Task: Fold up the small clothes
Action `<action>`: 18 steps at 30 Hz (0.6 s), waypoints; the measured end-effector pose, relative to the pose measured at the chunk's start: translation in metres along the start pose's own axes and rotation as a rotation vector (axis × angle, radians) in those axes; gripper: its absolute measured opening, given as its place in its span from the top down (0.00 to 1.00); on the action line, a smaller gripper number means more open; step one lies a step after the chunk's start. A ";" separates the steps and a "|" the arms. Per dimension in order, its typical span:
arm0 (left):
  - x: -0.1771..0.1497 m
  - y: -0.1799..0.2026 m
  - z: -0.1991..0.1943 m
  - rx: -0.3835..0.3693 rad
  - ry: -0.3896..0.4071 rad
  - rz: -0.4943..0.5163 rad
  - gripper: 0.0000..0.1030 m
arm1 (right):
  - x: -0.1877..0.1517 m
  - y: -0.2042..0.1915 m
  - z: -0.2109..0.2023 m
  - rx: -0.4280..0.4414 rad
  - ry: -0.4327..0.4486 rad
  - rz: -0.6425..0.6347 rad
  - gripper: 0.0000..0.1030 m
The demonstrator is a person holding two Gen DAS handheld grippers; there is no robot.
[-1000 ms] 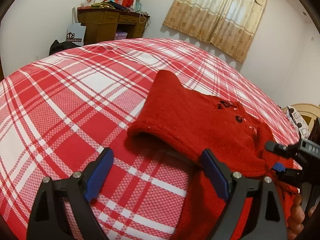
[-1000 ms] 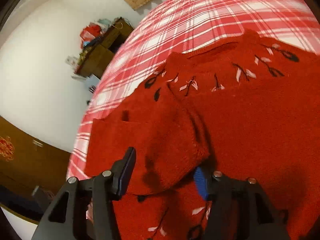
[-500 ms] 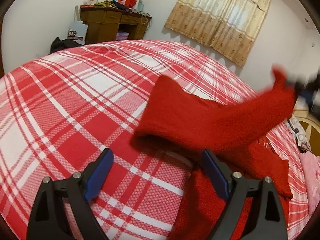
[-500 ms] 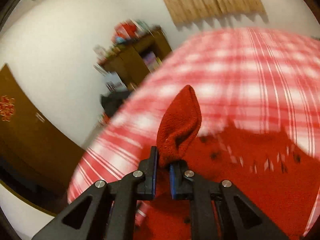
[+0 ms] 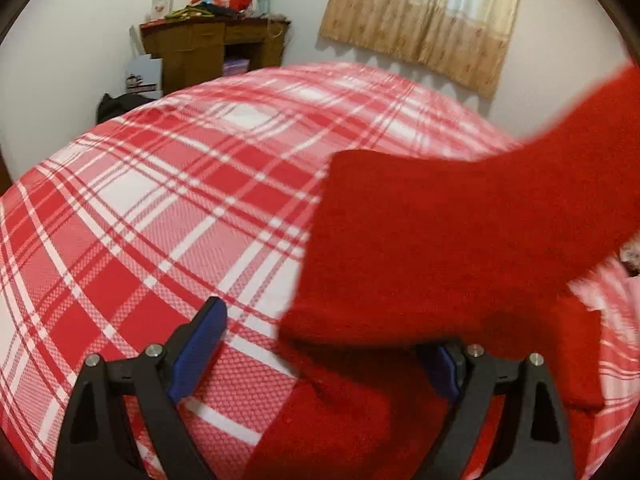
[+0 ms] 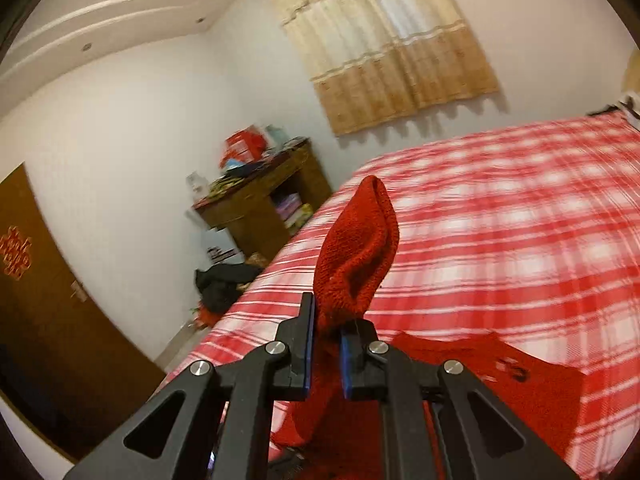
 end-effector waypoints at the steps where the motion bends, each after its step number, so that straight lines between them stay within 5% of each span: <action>1: -0.002 -0.002 0.005 0.022 -0.019 -0.001 0.11 | -0.007 0.018 -0.006 -0.021 0.000 0.019 0.90; 6: -0.001 -0.012 0.005 0.022 -0.015 -0.034 0.10 | -0.060 0.095 -0.016 -0.120 -0.068 0.112 0.90; 13: -0.003 -0.008 0.005 0.033 -0.007 -0.028 0.10 | -0.178 0.185 -0.007 -0.285 -0.336 0.151 0.87; 18: -0.004 -0.007 0.005 0.030 -0.009 -0.030 0.09 | -0.195 0.213 -0.042 -0.270 -0.290 0.260 0.72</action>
Point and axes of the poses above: each gripper's, at about its wrist camera, not at the fingertips, and z roughly the way its jaws point, y to its right, x to its top, the point moved 7 cm from there along z, roughly the way its jaws point, and after that the axes turned 5 degrees about -z, right-handed, at the moved point
